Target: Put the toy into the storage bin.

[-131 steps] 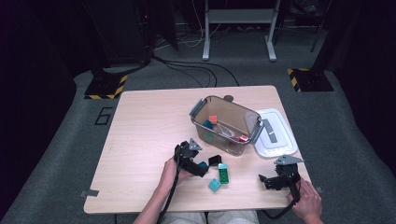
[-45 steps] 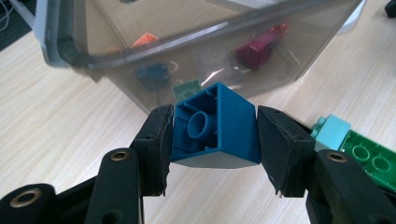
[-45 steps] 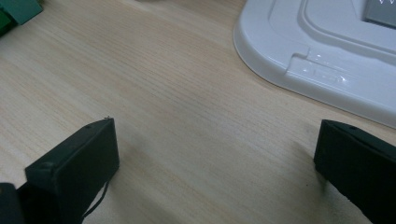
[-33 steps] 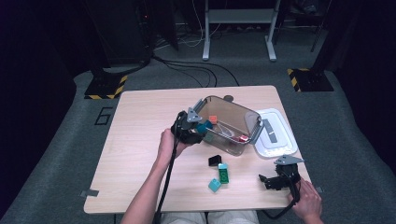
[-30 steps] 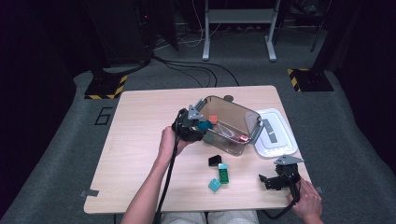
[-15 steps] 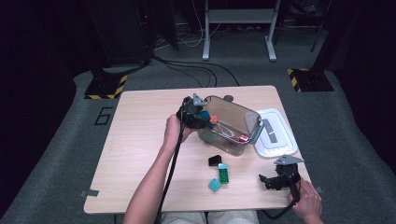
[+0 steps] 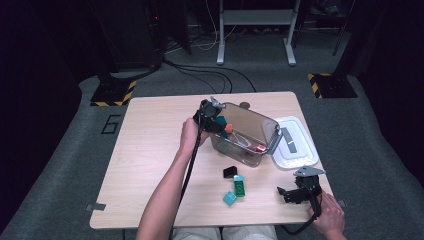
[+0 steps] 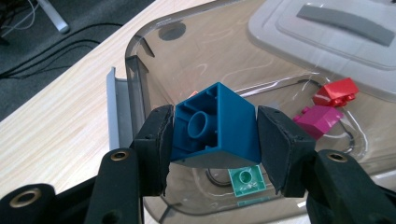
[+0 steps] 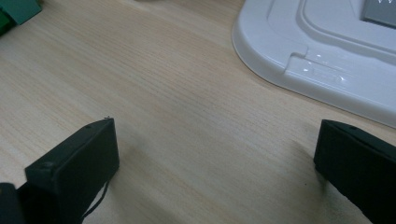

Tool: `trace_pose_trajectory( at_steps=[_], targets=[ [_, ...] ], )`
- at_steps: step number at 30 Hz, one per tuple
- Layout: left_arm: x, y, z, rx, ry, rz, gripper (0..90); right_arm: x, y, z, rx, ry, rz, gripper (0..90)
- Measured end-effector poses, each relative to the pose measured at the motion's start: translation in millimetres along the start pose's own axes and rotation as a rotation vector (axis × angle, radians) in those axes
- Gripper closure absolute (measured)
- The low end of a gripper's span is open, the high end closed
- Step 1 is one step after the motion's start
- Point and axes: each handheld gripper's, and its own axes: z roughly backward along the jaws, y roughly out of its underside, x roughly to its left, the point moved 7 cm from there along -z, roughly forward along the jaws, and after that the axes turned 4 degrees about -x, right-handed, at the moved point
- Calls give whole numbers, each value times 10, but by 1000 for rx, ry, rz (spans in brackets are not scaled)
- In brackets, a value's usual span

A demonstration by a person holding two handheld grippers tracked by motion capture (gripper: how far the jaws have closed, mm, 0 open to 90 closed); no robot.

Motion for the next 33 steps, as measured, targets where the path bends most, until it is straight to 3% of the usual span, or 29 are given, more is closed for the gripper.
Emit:
trace_pose_trajectory(
  at_steps=[3,6,15,33],
  targets=[
    [-2,11,-51,16,-4,4,469,0,1,0,0,0,-1,0],
    [-4,20,-66,28,-5,14,380,0,0,0,0,1,-1,0],
    [-25,34,73,-13,-4,39,221,-1,0,0,-1,1,-2,0],
    [-182,312,408,-66,8,14,148,-2,0,0,-1,1,-2,0]
  ],
)
